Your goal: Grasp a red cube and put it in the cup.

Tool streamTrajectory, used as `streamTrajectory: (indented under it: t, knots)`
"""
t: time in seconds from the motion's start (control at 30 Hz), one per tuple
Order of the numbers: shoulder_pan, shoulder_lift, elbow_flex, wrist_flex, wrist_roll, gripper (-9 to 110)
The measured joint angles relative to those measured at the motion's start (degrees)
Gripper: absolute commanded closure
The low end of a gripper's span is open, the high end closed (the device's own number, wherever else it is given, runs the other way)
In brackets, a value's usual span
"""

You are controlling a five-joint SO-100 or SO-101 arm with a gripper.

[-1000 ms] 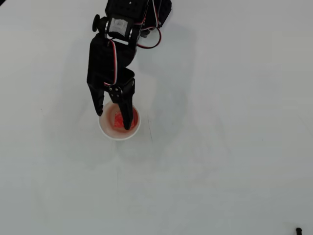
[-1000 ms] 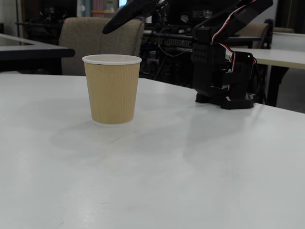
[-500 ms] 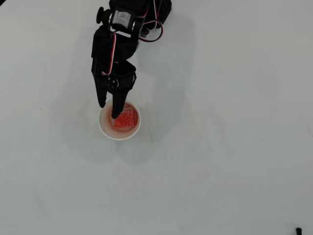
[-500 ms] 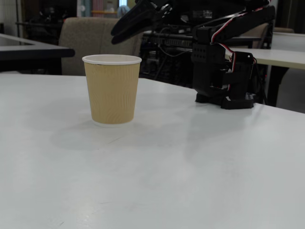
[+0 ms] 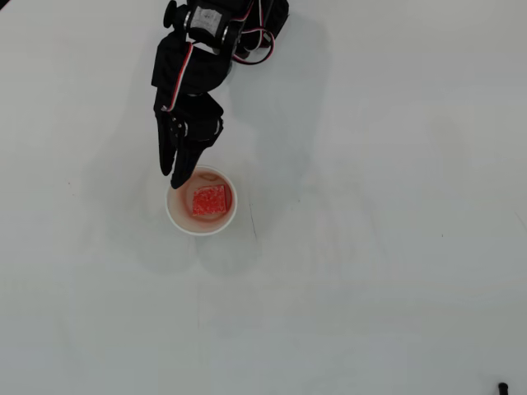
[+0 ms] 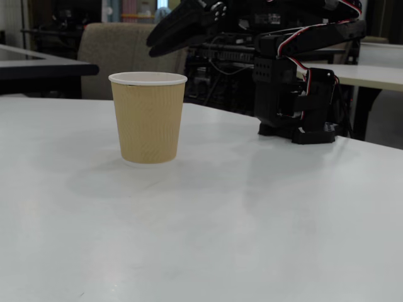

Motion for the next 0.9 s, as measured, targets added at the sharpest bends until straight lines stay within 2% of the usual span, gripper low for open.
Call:
streamTrajectory:
  t: [0.2,0.4,0.9]
  knots:
    - [0.9,0.6,4.4,-6.7,10.6,100]
    - [3.0,1.3,9.0,-10.0,16.9,101]
    - [6.1,8.1,19.7,-11.6,23.4,101]
